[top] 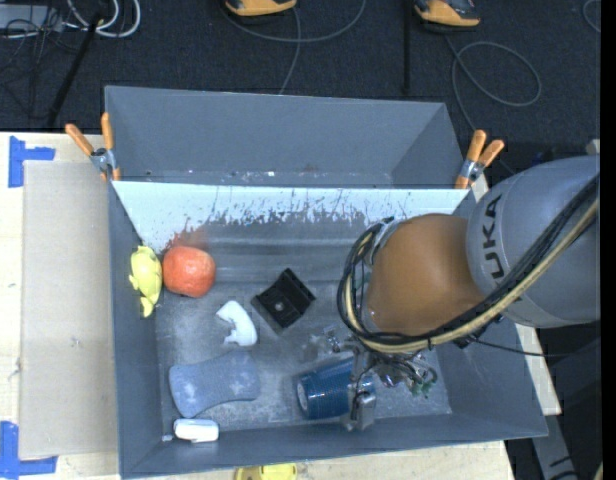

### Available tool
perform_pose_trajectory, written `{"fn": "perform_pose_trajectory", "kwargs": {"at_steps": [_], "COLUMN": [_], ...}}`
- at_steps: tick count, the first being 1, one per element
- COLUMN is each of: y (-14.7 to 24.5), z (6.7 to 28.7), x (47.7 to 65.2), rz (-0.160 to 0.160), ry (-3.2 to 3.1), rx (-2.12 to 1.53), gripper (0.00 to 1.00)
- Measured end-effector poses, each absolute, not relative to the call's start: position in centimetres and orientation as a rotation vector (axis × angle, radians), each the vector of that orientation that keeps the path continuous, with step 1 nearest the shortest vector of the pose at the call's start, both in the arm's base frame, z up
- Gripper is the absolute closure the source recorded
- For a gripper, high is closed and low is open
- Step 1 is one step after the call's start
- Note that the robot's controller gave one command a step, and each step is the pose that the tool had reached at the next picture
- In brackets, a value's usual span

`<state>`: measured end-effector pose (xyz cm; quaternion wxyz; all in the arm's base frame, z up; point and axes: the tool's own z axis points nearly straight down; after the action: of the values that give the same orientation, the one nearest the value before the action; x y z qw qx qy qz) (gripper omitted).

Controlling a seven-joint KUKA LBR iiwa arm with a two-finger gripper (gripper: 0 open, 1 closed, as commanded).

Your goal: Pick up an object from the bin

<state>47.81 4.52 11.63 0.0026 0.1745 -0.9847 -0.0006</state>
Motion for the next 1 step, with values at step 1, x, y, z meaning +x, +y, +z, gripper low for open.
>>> {"fn": "perform_pose_trajectory", "kwargs": {"at_steps": [1], "y": [4.76], "z": [7.47], "x": [47.8], "rz": [0.002], "ry": [-3.107], "rx": [0.631], "gripper": [0.0]}}
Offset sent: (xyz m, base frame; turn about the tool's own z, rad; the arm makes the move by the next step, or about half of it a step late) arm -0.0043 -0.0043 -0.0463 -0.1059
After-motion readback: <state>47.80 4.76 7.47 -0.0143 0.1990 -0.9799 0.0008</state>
